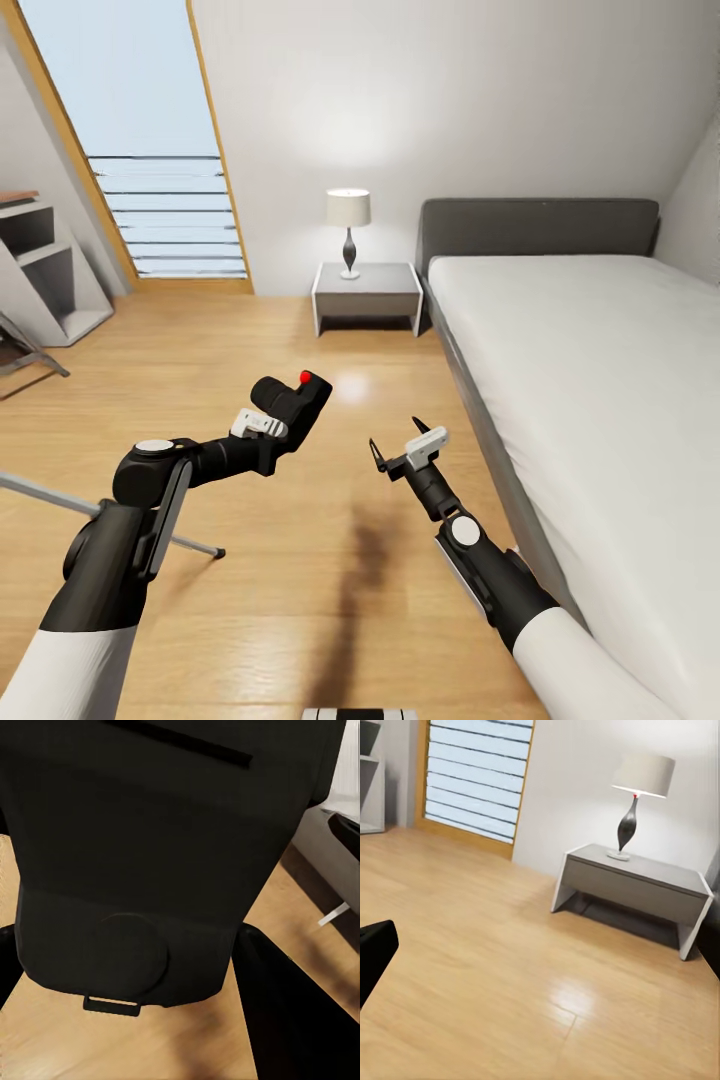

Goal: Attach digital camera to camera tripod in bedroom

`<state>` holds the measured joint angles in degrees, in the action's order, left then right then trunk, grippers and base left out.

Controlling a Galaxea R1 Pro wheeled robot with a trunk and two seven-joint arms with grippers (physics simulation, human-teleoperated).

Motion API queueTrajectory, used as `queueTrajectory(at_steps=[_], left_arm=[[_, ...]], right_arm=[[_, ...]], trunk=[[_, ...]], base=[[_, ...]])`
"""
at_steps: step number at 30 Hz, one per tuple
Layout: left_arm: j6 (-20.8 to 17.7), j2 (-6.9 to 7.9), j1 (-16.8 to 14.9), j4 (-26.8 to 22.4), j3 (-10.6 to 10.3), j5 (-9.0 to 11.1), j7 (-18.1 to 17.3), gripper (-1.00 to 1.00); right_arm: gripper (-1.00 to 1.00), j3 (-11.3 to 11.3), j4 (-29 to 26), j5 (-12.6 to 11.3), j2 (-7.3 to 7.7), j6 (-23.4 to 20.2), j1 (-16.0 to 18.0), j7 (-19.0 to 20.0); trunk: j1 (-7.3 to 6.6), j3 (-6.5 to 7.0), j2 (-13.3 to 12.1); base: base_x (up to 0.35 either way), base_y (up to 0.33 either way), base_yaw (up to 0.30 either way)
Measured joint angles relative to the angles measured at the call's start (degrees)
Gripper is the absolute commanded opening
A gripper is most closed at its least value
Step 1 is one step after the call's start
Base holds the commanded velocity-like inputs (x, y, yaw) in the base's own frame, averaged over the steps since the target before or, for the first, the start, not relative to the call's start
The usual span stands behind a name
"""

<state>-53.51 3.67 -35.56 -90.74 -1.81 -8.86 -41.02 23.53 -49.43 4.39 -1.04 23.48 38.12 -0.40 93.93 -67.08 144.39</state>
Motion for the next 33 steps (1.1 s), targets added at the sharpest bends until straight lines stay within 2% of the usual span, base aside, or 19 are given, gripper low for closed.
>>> queueTrajectory(at_steps=[20, 30, 33], left_arm=[[-0.15, -0.05, 0.00, 0.00, -0.06, 0.03, 0.00, -1.00], [-0.15, -0.01, 0.00, 0.00, -1.56, 0.02, 0.00, -1.00], [-0.15, 0.00, 0.00, 0.00, -1.66, 0.02, 0.00, -1.00]], right_arm=[[1.00, -0.24, 0.00, -0.14, 0.00, -0.56, 0.00, -0.21], [1.00, -0.34, 0.00, -0.31, 0.00, -0.18, 0.00, -0.24], [1.00, -1.96, 0.00, -0.34, 0.00, -0.12, 0.00, -0.24]], trunk=[[-0.52, 4.43, -0.27], [-0.77, 6.65, -0.40], [-0.85, 7.32, -0.44]], base=[[0.000, 0.000, 0.000], [0.000, 0.000, 0.000], [0.000, 0.000, 0.000]])
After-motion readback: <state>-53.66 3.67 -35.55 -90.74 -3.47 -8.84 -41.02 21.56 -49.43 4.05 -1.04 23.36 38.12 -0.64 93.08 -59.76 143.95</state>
